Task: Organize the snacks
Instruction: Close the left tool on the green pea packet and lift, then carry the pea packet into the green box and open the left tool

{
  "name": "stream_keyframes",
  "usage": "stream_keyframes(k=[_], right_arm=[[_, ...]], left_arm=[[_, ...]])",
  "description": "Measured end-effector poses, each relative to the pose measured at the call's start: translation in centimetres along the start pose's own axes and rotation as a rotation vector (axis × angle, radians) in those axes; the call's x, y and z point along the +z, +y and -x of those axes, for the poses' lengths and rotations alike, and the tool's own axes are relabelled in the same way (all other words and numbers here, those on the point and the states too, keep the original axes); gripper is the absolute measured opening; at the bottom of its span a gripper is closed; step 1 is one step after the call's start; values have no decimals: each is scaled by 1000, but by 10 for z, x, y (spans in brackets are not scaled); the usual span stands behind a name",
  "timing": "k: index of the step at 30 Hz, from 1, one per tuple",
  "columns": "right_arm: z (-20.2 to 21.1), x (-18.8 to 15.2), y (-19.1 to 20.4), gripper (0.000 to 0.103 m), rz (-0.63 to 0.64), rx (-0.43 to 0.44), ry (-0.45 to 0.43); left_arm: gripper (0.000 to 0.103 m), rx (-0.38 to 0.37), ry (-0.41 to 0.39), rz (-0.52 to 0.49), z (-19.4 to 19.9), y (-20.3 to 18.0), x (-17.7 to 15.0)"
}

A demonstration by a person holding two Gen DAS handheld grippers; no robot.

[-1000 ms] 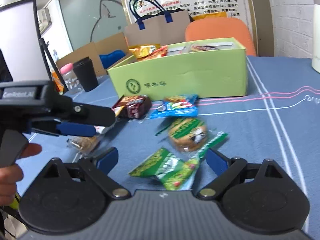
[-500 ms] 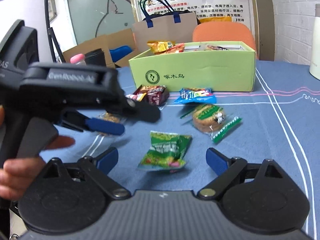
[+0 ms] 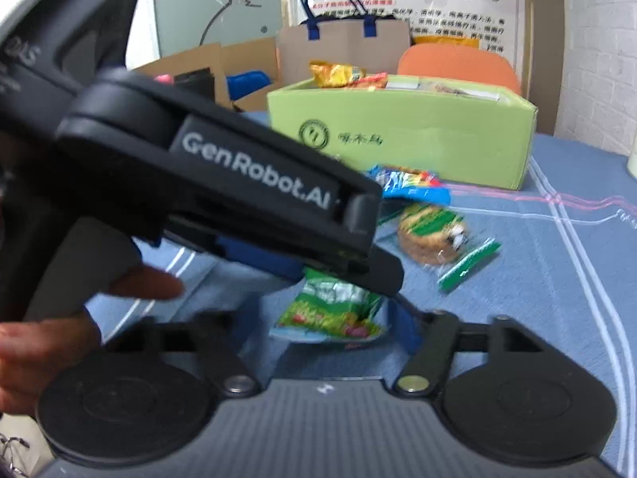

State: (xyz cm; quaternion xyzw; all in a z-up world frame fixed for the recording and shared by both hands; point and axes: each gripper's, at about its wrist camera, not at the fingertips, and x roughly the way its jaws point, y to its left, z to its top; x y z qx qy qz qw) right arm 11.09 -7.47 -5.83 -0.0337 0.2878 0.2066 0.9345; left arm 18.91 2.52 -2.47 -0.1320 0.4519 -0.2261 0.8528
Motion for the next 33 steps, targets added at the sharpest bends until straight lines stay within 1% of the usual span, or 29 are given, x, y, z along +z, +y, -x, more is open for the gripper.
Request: stream_keyframes(k=[1,2,3,5,8,11,15,18,22,25,26,27,28,29,30,31,32,33], right_arm=[[1,0,0,60,1,-4,-5],[2,1,-1,60,-13,5,-6],[4,4,-4,59,-23,13,-19],[10,15,-5,60,1,1,-52],[12,43,-13,60,43,-14,-120],[0,83,-28,62,83,-15,-184],[-40,136,-51,67,113,-6,-220],[-77,166,-71,67,98,17,-212],[-121,189,-95,66,67,55,-183],[-142,194,-103,67,63,67,-160],[-146,194,-106,67,56,72,-160],[-145,192,-107,73,49,74,-167],[-142,191,-108,83,44,70,-182],[-137,190,-111,87,39,61,-202],[-131,190,-114,90,39,54,-222],[-122,189,-116,90,40,49,-236],[-114,189,-120,90,40,39,-251],[-104,189,-122,91,38,28,-267]], left_arm=[[18,-2,3,-11,0,-2,-2],[12,-5,3,-7,2,-2,-2],[11,-14,-1,5,4,-2,-1],[11,-28,-35,1,13,-7,6],[11,-65,-96,6,25,-11,34],[11,-79,-168,-2,31,-12,77],[11,-35,-231,-10,25,-9,140],[10,6,-239,6,8,3,180],[10,50,-224,30,-22,21,220],[11,58,-200,49,-42,37,235],[12,59,-202,49,-47,41,237],[15,65,-211,46,-48,43,238],[27,67,-224,42,-47,45,238],[42,62,-248,41,-42,47,236],[49,58,-279,41,-35,48,234],[57,54,-312,37,-26,47,232],[63,52,-341,27,-17,44,231],[64,50,-363,16,-8,41,228]])
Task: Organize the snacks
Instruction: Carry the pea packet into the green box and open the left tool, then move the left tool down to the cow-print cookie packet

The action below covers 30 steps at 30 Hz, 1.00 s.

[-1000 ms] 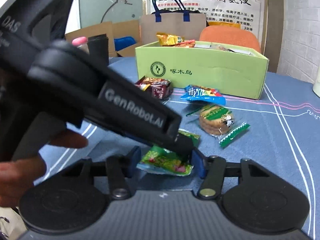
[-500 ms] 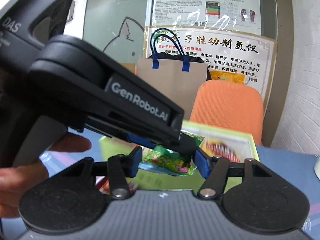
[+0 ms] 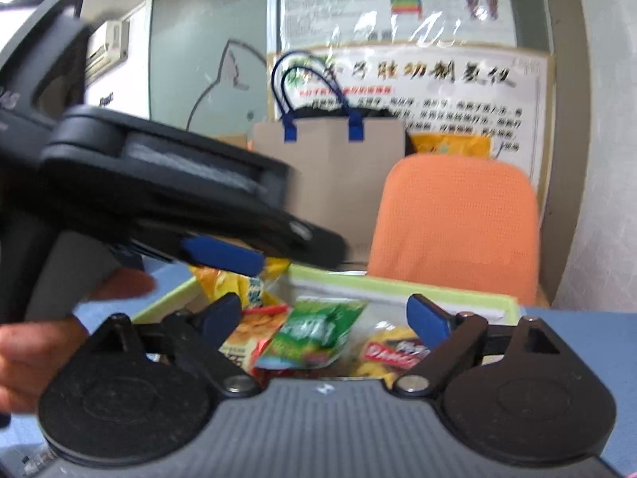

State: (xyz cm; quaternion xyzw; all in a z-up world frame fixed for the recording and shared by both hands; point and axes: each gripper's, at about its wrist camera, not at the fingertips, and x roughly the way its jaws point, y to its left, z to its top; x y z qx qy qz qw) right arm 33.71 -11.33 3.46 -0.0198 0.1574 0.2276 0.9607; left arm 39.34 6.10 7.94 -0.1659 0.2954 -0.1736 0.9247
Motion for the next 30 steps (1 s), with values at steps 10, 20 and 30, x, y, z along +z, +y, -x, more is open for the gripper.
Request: stream_keyframes(k=[10,20,30], right_arm=[[87,-51,7,92,-85,-10,57],[88,-122,29,92,-121,17,277],[106,-133,79,92,6,43,350]], left_arm=[[76,-40,29,-45,58,-19,-62],[69,-53,299,72,31,-20,-153],[62,-152,392,71,28,-29,-171]])
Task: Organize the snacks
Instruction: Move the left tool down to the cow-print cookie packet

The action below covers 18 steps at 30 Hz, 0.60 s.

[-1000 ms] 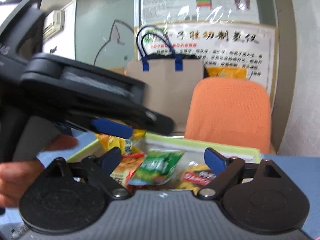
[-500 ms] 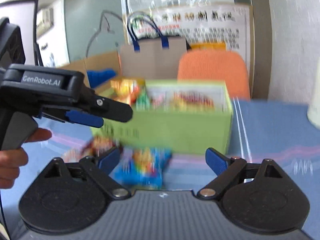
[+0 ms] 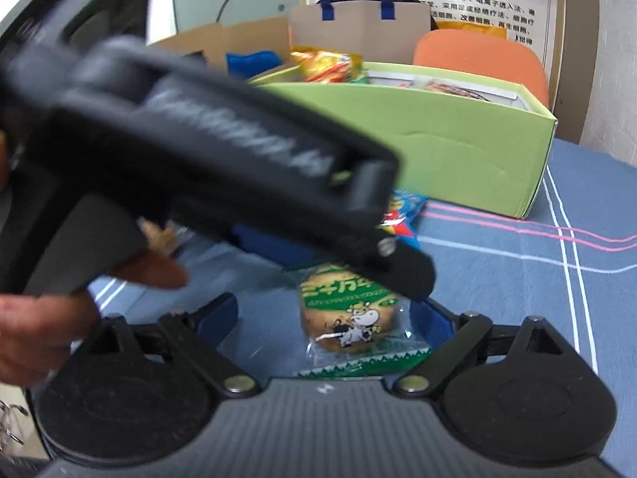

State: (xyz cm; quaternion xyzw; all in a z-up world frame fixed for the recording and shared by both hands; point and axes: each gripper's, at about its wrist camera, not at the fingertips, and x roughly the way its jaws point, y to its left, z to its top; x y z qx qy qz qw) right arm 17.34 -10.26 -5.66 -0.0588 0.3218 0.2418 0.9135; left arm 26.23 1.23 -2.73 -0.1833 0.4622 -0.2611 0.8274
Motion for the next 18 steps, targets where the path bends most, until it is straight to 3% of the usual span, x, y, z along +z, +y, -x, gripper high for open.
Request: stream_keyframes(k=[8,14,18], right_arm=[[26,-27,38,93,-47,-85,-16],[24,-26,51,93,-78,-174,7],[30,-33,50,93,-63,-148,-18]], left_arm=[[63,-11,-11,-18,30,-6,-47],[72,80,-73,-34,46,-14,-62],[74,87,-125,-11,65,-11,-69]])
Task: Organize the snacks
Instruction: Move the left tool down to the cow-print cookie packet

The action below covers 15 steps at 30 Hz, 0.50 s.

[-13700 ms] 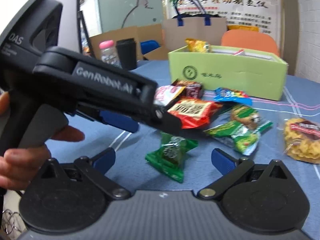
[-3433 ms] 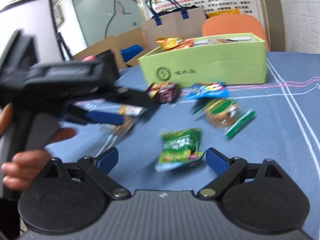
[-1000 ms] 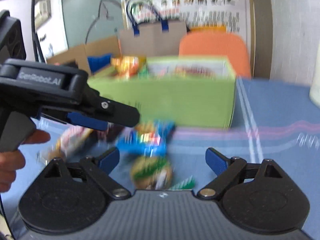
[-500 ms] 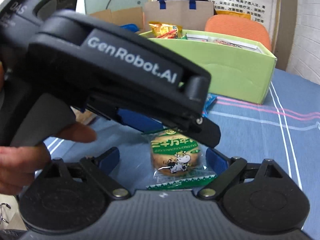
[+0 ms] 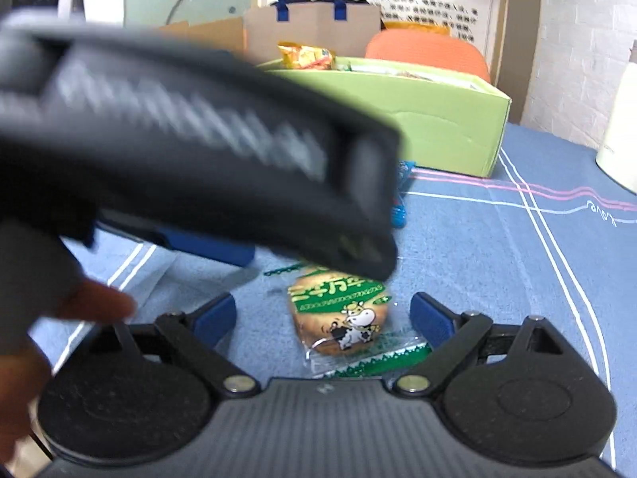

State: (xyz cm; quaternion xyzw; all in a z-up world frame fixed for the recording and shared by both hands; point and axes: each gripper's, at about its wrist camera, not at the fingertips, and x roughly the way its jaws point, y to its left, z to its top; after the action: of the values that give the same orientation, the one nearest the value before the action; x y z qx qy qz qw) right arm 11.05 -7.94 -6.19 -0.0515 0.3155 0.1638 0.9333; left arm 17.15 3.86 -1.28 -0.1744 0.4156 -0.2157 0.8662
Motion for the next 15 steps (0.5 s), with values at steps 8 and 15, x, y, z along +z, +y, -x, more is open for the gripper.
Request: stream_keyframes(k=[8,15], right_arm=[[18,-2,-3,93,-42,41,24],[26,-3,6,93,-11,6,-14]], left_arm=[[75,-51,-32,83,25,14,-1],[74,-25,21,67,10,7,-3]])
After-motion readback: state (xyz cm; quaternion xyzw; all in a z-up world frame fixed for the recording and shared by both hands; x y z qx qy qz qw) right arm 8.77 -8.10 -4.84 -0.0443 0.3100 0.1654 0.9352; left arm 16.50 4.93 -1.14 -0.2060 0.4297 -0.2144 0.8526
